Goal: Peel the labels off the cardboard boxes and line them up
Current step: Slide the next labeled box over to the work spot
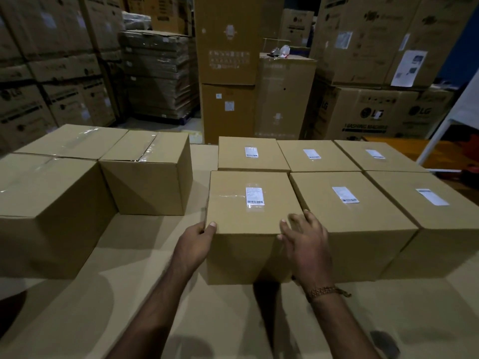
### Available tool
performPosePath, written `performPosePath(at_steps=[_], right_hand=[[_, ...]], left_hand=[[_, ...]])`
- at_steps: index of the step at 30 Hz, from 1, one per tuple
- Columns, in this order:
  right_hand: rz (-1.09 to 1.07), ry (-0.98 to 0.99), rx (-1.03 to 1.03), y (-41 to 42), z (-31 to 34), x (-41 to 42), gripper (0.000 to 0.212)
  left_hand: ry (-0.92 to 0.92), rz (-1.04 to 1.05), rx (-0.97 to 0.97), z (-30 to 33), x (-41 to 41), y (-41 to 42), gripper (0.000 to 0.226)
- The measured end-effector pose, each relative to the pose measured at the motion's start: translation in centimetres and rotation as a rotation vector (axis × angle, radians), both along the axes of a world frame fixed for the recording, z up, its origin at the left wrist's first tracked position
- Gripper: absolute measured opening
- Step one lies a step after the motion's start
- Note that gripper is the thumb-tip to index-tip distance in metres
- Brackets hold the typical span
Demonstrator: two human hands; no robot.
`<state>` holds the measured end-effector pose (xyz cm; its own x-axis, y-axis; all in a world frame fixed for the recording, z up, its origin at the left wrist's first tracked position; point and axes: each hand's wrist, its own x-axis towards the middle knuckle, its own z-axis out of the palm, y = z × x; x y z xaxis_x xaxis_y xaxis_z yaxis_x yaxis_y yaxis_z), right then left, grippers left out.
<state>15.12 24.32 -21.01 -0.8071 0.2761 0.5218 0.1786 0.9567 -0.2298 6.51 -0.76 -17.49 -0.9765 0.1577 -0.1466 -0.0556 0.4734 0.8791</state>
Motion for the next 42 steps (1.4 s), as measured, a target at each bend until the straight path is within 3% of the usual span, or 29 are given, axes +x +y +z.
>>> performPosePath(at_steps=[5, 11, 15, 20, 27, 42], right_hand=[[0.108, 0.028, -0.097, -1.0, -0.7, 0.7, 0.032], [0.192, 0.026, -0.371, -3.2, 0.1, 1.5, 0.043], [0.193, 0.104, -0.406, -5.3, 0.6, 2.7, 0.031], [0.208, 0.179, -0.346, -9.2, 1.4, 4.5, 0.011], [0.224, 0.155, -0.26, -16.1, 2.0, 7.4, 0.007], [0.193, 0.112, -0.215, -25.1, 2.7, 12.3, 0.007]], left_hand=[[-0.022, 0.092, 0.033, -0.3, 0.8, -1.6, 0.045], [-0.063, 0.075, -0.034, 0.2, 2.2, -4.3, 0.045], [-0.065, 0.043, -0.094, 0.7, 3.5, -6.6, 0.042], [-0.095, 0.048, -0.224, 1.5, 5.1, -11.3, 0.077], [-0.075, 0.034, -0.28, 2.2, 7.6, -18.7, 0.06], [-0.079, 0.033, -0.463, 2.1, 10.7, -26.7, 0.062]])
